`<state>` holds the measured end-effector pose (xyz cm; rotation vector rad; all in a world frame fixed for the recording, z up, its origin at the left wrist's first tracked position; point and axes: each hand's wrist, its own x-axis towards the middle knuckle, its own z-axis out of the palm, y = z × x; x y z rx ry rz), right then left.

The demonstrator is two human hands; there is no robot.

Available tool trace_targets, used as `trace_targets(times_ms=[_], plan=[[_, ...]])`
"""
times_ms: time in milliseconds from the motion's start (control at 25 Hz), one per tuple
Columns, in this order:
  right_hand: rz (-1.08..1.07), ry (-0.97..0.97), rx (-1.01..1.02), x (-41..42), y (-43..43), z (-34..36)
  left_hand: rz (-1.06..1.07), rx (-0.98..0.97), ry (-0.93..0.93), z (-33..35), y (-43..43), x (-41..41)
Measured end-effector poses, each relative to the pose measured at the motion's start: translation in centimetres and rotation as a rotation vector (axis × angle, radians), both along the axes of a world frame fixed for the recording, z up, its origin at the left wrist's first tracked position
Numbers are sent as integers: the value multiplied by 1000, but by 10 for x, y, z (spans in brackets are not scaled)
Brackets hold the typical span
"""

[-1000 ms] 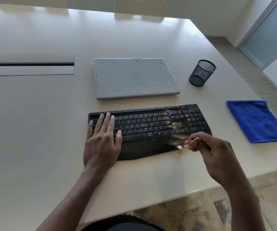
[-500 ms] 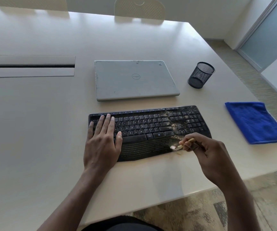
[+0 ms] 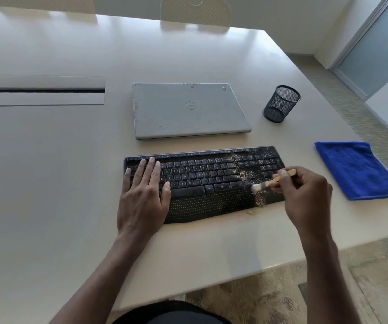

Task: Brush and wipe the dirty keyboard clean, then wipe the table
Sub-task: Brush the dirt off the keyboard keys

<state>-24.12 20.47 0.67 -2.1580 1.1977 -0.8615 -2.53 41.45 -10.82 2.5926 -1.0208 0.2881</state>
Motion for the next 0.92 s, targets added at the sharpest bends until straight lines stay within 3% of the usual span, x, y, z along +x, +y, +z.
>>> trace_targets(times_ms=[80, 160, 320, 520, 600, 760, 920], plan=[[-106, 65, -57, -9, -6, 2, 0, -3, -1, 0, 0, 0], [-107, 13, -36, -10, -3, 3, 2, -6, -3, 1, 0, 0], [22, -190, 210, 3, 7, 4, -2, -2, -5, 0, 1, 0], [-140, 62, 46, -15, -6, 3, 3, -12, -7, 0, 0, 0], [-111, -6, 56, -13, -1, 6, 3, -14, -9, 0, -1, 0], [-16, -197, 294, 3, 7, 5, 0, -17, -7, 0, -1, 0], [-92, -54, 233, -11, 0, -2, 1, -12, -8, 0, 0, 0]])
